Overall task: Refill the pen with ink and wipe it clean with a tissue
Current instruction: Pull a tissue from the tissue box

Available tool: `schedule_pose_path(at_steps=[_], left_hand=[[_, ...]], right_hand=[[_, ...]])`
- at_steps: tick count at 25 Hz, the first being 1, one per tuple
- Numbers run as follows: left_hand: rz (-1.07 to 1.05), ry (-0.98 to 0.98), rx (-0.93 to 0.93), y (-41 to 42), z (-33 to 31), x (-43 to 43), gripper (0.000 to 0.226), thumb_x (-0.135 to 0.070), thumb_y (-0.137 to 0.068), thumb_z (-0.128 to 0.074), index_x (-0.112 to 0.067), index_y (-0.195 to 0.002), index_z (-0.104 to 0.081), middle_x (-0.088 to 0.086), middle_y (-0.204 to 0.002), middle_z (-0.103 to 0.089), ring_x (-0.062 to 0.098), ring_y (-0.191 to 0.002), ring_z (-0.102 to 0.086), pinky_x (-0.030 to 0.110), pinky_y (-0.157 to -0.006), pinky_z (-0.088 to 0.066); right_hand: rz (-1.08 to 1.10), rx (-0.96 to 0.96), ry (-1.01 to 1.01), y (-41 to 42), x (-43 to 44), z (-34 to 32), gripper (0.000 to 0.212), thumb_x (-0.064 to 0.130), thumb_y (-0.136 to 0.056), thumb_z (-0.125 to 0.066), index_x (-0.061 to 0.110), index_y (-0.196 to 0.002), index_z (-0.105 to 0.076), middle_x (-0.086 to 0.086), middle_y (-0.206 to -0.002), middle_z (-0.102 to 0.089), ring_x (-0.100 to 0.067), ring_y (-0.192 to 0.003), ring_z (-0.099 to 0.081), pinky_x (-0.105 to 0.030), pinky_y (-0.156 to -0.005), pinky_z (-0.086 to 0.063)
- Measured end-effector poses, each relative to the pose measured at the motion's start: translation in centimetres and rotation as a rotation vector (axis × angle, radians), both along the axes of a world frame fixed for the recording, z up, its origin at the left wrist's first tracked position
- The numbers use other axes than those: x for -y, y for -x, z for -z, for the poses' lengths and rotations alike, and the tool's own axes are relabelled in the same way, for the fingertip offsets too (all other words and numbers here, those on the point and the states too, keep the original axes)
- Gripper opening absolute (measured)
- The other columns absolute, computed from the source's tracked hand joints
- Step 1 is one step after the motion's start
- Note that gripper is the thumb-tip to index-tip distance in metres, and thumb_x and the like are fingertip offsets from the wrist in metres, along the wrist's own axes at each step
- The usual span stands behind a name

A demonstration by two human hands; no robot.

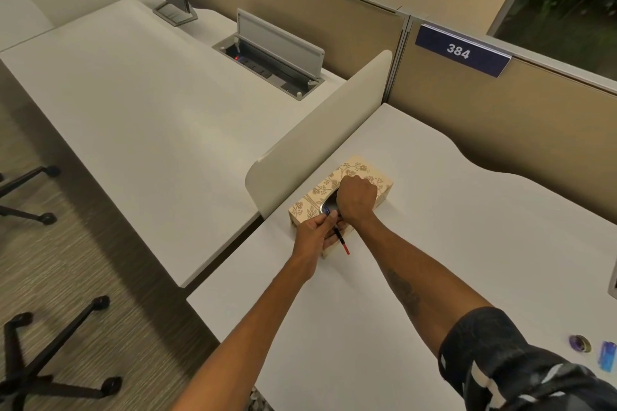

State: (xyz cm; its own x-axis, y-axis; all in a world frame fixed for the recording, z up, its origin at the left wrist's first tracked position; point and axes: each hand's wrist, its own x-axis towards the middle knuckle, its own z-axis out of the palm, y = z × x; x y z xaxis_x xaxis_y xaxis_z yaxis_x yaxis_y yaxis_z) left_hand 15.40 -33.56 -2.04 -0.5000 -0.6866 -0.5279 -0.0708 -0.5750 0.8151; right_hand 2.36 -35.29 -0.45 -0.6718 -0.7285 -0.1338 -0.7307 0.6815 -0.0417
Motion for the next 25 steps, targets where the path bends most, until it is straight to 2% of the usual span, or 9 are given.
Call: schedule_pose_path(at_steps=[4,8,11,13,17,20,22,25], left_hand=[[-0.005,0.005,-0.032,-0.1,0.2,0.0,0.024,-0.020,-0.094,-0.065,-0.022,-0.117,-0.061,0.005,-0.106,-0.075,0.017,-0.092,-0.075,0.031,-0.084,-0.061],[0.007,-0.002,-0.038,-0.1,0.5,0.1,0.032,-0.023,-0.093,-0.065,-0.013,-0.124,-0.063,0.008,-0.110,-0.075,0.019,-0.099,-0.074,0.033,-0.088,-0.059],[0.033,-0.016,-0.059,-0.2,0.5,0.2,0.033,-0.023,-0.094,-0.065,-0.010,-0.124,-0.065,0.008,-0.111,-0.076,0.018,-0.102,-0.073,0.027,-0.085,-0.060],[0.045,-0.016,-0.057,-0.2,0.5,0.3,0.036,-0.024,-0.094,-0.064,-0.005,-0.125,-0.065,0.008,-0.109,-0.076,0.016,-0.102,-0.073,0.024,-0.082,-0.059],[0.051,-0.014,-0.049,-0.2,0.5,0.3,0.038,-0.026,-0.094,-0.065,-0.006,-0.126,-0.064,0.006,-0.111,-0.076,0.016,-0.104,-0.072,0.030,-0.091,-0.058],[0.057,-0.013,-0.041,-0.1,0.6,0.4,0.041,-0.027,-0.093,-0.065,-0.005,-0.128,-0.063,0.008,-0.111,-0.075,0.017,-0.104,-0.072,0.032,-0.092,-0.058],[0.046,-0.013,-0.052,-0.1,0.8,0.5,0.045,-0.027,-0.092,-0.067,-0.005,-0.131,-0.060,0.010,-0.112,-0.075,0.018,-0.103,-0.073,0.031,-0.088,-0.059],[0.035,-0.012,-0.052,-0.2,0.8,0.5,0.042,-0.026,-0.092,-0.067,-0.007,-0.128,-0.060,0.012,-0.111,-0.075,0.020,-0.102,-0.073,0.033,-0.088,-0.060]], right_hand=[[0.003,-0.007,0.014,-0.1,-0.1,0.0,0.022,0.006,-0.093,-0.050,0.011,-0.100,-0.070,-0.006,-0.102,-0.071,-0.025,-0.097,-0.067,-0.030,-0.075,-0.046],[-0.006,0.026,0.021,0.2,-0.4,0.1,0.022,0.008,-0.093,-0.050,0.010,-0.100,-0.070,-0.008,-0.102,-0.071,-0.027,-0.096,-0.067,-0.032,-0.074,-0.047],[-0.112,0.108,-0.012,1.5,-0.7,-0.2,0.021,0.015,-0.087,-0.054,0.009,-0.098,-0.070,-0.011,-0.102,-0.071,-0.031,-0.096,-0.067,-0.032,-0.073,-0.047],[-0.256,0.139,-0.100,2.3,-0.6,-0.5,0.024,0.022,-0.087,-0.053,0.011,-0.099,-0.071,-0.010,-0.102,-0.071,-0.031,-0.094,-0.066,-0.032,-0.071,-0.045],[-0.526,0.090,-0.311,3.2,-0.1,-1.2,0.031,0.028,-0.093,-0.044,0.011,-0.098,-0.070,-0.008,-0.096,-0.072,-0.026,-0.080,-0.064,-0.031,-0.065,-0.045],[-0.576,0.094,-0.428,3.5,-0.1,-2.1,0.032,0.028,-0.094,-0.038,0.012,-0.088,-0.065,-0.003,-0.075,-0.067,-0.019,-0.061,-0.056,-0.030,-0.060,-0.045],[-0.573,0.100,-0.457,3.1,-0.1,-2.9,0.033,0.026,-0.093,-0.035,0.014,-0.074,-0.059,0.001,-0.060,-0.055,-0.016,-0.054,-0.050,-0.029,-0.057,-0.041],[-0.542,0.123,-0.478,2.3,-0.3,-4.0,0.033,0.021,-0.092,-0.036,0.016,-0.061,-0.047,0.001,-0.059,-0.049,-0.016,-0.055,-0.051,-0.026,-0.051,-0.034]])
